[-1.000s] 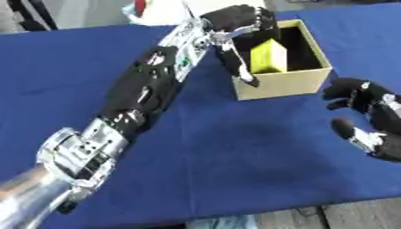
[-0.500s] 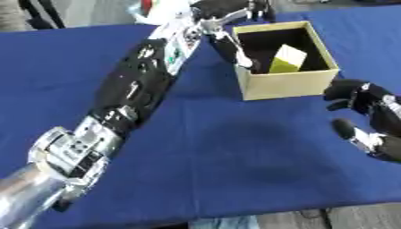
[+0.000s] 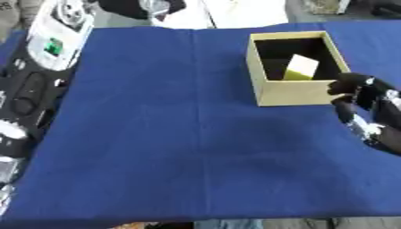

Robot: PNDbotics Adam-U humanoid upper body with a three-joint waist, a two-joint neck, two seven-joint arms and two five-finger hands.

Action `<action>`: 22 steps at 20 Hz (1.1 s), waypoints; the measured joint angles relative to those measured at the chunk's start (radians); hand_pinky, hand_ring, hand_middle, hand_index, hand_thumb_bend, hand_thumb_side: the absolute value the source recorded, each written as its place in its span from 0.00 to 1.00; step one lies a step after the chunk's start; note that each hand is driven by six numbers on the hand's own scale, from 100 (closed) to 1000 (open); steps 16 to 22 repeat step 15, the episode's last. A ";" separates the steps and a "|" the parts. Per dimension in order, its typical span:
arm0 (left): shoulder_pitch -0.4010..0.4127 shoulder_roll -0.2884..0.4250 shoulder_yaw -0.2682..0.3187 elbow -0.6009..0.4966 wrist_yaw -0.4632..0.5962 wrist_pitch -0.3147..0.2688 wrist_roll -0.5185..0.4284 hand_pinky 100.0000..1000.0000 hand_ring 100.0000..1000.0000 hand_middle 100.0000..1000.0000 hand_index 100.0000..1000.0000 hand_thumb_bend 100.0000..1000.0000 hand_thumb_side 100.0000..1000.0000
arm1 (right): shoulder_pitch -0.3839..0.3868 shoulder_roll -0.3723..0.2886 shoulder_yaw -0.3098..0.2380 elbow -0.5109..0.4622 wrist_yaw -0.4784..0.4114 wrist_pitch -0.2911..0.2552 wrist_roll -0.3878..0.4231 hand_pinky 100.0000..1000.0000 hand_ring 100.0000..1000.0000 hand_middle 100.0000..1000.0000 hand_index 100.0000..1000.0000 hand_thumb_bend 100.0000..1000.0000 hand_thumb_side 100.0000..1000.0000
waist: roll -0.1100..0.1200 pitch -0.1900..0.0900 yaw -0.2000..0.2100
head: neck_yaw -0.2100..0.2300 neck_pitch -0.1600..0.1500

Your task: Pick up objects on the table and place them in the box.

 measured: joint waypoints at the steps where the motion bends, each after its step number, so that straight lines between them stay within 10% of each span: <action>1: 0.044 0.009 0.020 -0.031 0.019 0.012 0.012 0.71 0.58 0.59 0.73 0.60 0.17 | 0.001 -0.002 -0.006 -0.004 0.000 0.000 -0.006 0.68 0.76 0.71 0.86 0.20 0.41 | -0.002 -0.001 0.006 | -0.002 0.000; 9: 0.283 -0.047 0.147 -0.129 0.119 0.076 0.097 0.70 0.55 0.57 0.72 0.54 0.20 | 0.008 -0.010 -0.049 -0.036 0.000 0.005 -0.062 0.67 0.75 0.71 0.86 0.20 0.39 | -0.020 0.002 0.030 | -0.004 0.000; 22: 0.365 -0.114 0.176 -0.153 0.158 0.099 0.114 0.69 0.54 0.56 0.71 0.51 0.24 | 0.009 -0.010 -0.070 -0.052 0.000 0.010 -0.100 0.67 0.75 0.71 0.86 0.20 0.37 | -0.024 0.008 0.038 | -0.013 0.000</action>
